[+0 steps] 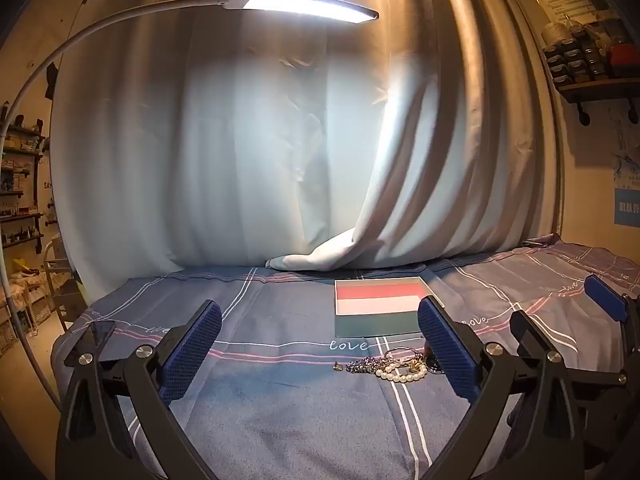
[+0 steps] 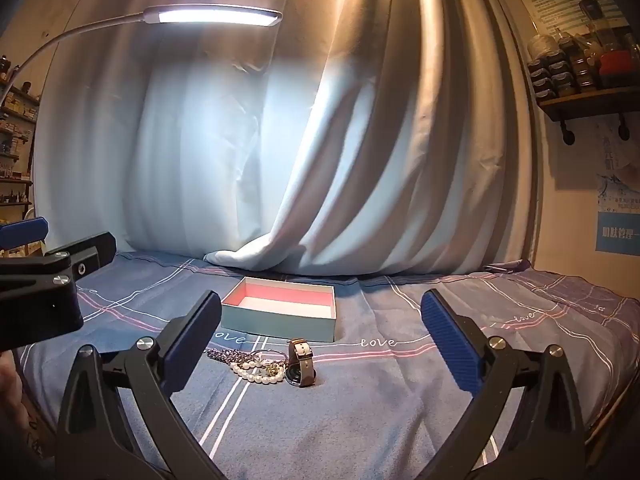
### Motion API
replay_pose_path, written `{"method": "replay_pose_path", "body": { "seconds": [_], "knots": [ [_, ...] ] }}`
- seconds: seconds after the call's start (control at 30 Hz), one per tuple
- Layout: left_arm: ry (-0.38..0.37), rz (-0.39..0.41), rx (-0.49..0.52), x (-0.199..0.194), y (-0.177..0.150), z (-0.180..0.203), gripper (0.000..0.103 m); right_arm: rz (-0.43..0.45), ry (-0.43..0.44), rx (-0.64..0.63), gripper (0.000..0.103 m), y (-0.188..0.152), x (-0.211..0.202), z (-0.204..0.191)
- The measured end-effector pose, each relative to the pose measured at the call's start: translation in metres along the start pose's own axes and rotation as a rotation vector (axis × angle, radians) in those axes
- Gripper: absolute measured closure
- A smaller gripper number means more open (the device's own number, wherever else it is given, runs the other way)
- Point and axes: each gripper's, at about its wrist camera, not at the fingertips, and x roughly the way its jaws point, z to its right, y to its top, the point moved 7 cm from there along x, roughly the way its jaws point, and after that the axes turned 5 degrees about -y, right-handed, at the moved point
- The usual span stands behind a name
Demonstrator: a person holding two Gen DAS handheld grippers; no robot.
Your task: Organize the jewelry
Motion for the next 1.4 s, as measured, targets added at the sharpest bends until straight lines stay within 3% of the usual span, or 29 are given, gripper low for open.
{"method": "replay_pose_path", "body": {
  "seconds": [1.4],
  "knots": [
    [0.008, -0.037, -0.019, 0.003, -0.012, -0.005, 0.006, 0.006, 0.005, 0.011, 0.005, 0.000, -0.001, 0.000]
  ]
}}
